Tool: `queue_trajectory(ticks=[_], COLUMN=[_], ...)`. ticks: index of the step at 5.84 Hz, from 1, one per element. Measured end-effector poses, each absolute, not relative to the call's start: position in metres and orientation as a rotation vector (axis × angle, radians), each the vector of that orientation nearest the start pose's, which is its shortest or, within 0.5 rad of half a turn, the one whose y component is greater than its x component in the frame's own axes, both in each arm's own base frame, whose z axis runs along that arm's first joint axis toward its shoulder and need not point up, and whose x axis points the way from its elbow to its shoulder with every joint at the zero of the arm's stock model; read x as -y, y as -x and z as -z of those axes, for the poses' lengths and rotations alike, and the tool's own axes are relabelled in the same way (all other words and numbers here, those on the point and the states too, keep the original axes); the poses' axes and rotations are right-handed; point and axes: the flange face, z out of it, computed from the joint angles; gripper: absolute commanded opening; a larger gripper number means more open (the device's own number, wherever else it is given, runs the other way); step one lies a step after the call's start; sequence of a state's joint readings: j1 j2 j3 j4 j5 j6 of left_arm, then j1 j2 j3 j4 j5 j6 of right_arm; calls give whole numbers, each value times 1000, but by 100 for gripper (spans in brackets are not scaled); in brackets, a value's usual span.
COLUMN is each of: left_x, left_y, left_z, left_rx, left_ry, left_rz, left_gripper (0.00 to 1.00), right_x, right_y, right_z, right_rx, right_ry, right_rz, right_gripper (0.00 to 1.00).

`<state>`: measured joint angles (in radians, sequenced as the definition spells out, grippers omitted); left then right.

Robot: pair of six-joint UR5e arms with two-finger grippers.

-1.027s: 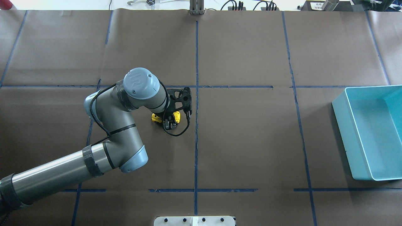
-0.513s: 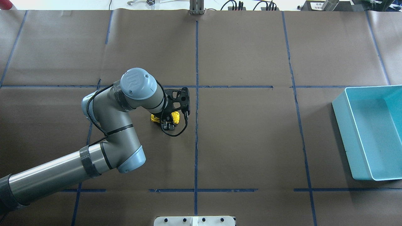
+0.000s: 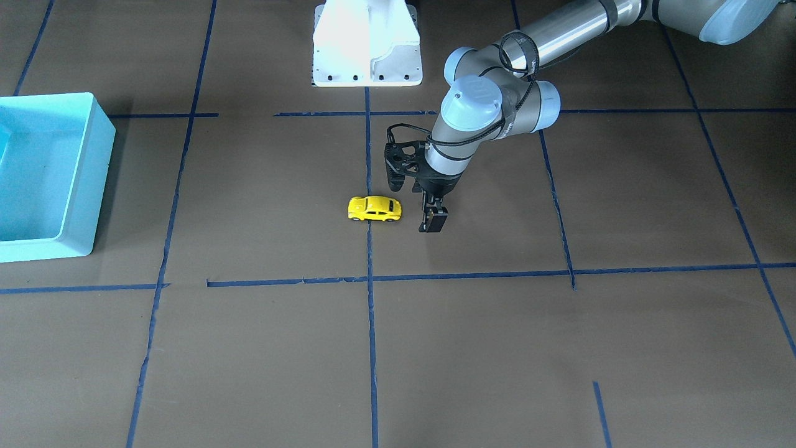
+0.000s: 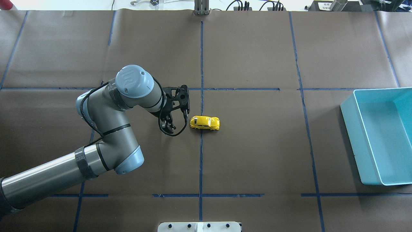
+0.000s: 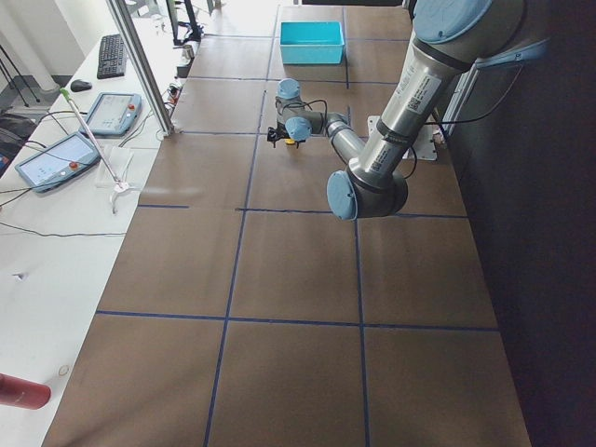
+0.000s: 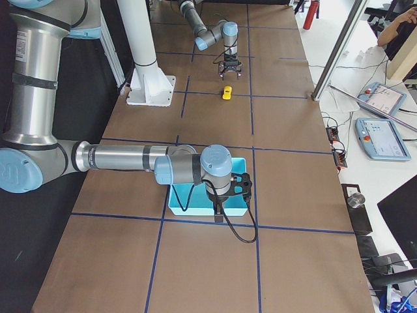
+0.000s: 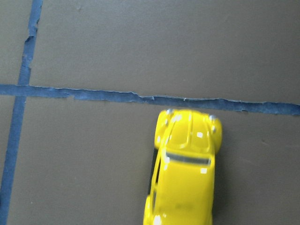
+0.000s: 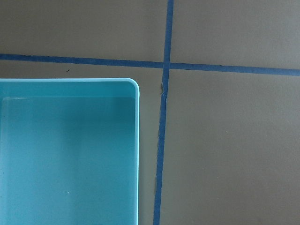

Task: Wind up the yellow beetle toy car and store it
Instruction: 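Release the car and raise the left gripper back to rest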

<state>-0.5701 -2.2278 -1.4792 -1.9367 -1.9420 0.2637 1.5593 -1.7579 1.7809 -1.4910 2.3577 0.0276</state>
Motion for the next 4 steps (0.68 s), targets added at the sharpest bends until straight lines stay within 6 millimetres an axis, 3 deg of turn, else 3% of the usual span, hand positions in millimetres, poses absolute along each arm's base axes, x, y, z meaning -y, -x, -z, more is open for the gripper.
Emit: queue_trajectory(ticks=[4], left_x=[473], left_y=[-547], left_z=[-256], left_rx=[-710], left_ry=[-814], left_rz=[-1317], left_gripper=[100], right_x=[420], right_y=[-57], right_z=[-630], right_rx=[795], right_ry=[-82], right_rz=[28], right_gripper=[100])
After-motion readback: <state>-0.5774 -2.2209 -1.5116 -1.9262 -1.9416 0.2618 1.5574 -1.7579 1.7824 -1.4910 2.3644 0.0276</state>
